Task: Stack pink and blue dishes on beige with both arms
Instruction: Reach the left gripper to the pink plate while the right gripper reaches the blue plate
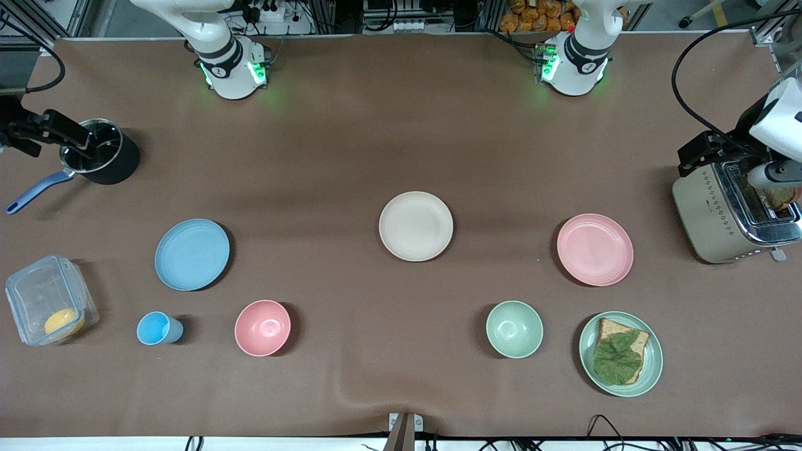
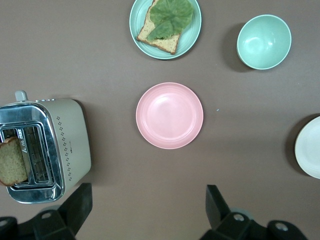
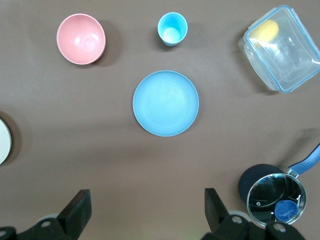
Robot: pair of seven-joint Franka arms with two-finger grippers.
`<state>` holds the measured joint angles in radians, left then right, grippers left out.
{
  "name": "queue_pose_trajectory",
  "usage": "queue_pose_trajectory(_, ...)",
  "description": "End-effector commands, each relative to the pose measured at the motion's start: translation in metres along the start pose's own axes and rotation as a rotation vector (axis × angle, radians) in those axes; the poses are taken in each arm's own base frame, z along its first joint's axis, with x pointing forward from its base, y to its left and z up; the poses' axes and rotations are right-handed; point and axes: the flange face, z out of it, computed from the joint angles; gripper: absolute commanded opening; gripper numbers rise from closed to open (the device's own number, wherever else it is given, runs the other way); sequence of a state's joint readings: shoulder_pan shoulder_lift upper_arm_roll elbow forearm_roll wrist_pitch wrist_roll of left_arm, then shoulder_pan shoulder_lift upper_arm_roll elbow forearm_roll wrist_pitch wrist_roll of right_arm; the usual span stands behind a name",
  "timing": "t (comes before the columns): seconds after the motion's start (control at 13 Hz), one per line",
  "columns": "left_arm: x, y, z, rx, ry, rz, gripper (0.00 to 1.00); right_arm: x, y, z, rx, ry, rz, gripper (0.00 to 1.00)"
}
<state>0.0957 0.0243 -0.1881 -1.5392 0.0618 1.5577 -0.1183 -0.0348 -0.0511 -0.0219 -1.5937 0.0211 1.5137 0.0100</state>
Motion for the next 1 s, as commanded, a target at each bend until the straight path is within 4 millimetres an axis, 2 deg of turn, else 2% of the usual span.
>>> queue_pose_trajectory(0.0, -0.013, -0.005, -0.01, -0.036, -0.022, -0.001, 1.0, 0.006, 0.01, 0.009, 0.003, -0.001, 0.003, 1.0)
queue_pose_trajectory(0.15, -0.008, -0.021, -0.002, -0.049, -0.037, -0.029, 1.0, 0.008, 0.004, 0.009, -0.006, 0.011, -0.008, 1.0)
queue_pose_trajectory(0.23, -0.002, -0.026, 0.013, -0.047, -0.066, -0.029, 1.0, 0.01, 0.004, 0.012, -0.006, 0.011, -0.008, 1.0)
queue_pose_trajectory(0.38, 0.011, -0.029, 0.083, -0.036, -0.162, -0.017, 1.0, 0.014, 0.013, 0.023, -0.004, -0.01, 0.008, 1.0)
queue_pose_trajectory(0.46, 0.012, -0.039, 0.12, -0.036, -0.156, -0.038, 1.0, 0.019, 0.016, 0.03, -0.004, -0.021, 0.014, 1.0)
queue_pose_trajectory(0.69, 0.002, -0.071, 0.22, -0.044, -0.083, -0.101, 1.0, 0.02, 0.018, 0.034, -0.007, -0.029, 0.028, 1.0)
queue_pose_trajectory(0.77, -0.003, -0.075, 0.249, -0.041, -0.066, -0.102, 1.0, 0.021, 0.024, 0.035, -0.008, -0.032, 0.038, 1.0)
queue_pose_trajectory(0.92, -0.003, -0.096, 0.312, -0.036, -0.072, -0.122, 1.0, 0.023, 0.029, 0.039, -0.008, -0.036, 0.045, 1.0)
